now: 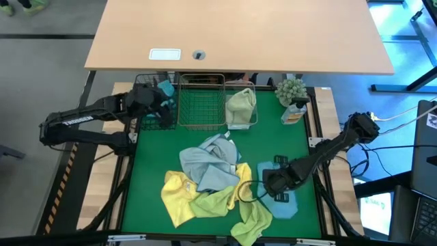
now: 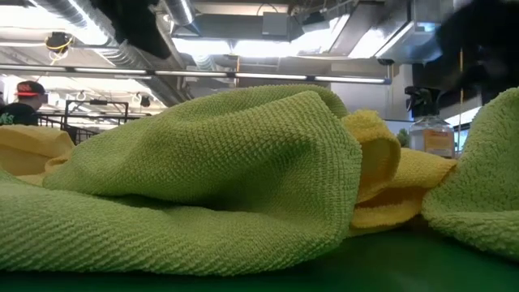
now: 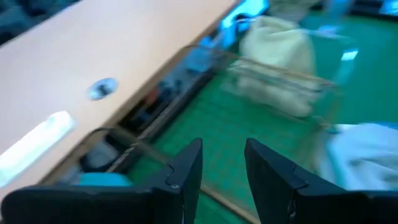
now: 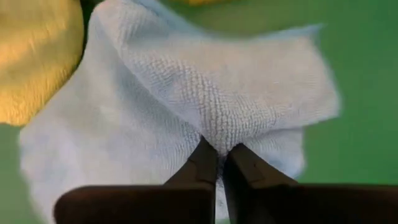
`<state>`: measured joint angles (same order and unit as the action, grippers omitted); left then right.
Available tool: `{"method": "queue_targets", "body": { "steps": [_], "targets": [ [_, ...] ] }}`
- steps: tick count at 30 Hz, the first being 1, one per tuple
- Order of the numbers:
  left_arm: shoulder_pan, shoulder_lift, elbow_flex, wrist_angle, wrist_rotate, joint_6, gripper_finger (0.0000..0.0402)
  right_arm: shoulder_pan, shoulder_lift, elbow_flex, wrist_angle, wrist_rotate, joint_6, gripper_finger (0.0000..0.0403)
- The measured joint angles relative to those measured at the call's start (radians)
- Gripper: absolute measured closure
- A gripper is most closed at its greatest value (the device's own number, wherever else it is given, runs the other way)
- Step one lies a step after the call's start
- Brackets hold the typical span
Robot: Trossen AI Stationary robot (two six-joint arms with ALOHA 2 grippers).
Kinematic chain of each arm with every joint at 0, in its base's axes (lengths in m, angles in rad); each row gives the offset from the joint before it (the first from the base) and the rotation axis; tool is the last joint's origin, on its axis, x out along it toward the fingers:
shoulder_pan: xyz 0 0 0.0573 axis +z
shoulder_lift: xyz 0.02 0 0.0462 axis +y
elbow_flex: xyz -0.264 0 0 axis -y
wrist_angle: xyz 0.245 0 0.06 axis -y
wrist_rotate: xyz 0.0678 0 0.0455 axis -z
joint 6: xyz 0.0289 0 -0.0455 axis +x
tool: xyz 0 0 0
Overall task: Sort microfiber towel by color & place in baskets
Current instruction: Put the blue microfiber cloth into the black wire basket
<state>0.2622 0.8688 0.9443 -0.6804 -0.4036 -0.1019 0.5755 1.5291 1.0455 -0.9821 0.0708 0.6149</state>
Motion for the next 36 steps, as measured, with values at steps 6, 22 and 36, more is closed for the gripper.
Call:
{"method": "queue_targets", "body": {
  "steps": [6, 22, 36],
  "targets": [
    [-0.083, -0.014, 0.000, 0.000, 0.128, -0.025, 0.0285, -0.120, -0.001, 0.209, -0.091, 0.145, -0.238, 0.0396],
    [-0.255, -0.011, 0.000, 0.000, 0.360, -0.083, 0.0285, -0.521, -0.003, 0.422, 0.472, 0.160, -0.893, 0.0397],
    [-0.266, -0.010, 0.000, 0.157, 0.226, -0.117, 0.0285, -0.703, -0.003, 0.422, 0.637, 0.049, -0.912, 0.0400]
  ]
}}
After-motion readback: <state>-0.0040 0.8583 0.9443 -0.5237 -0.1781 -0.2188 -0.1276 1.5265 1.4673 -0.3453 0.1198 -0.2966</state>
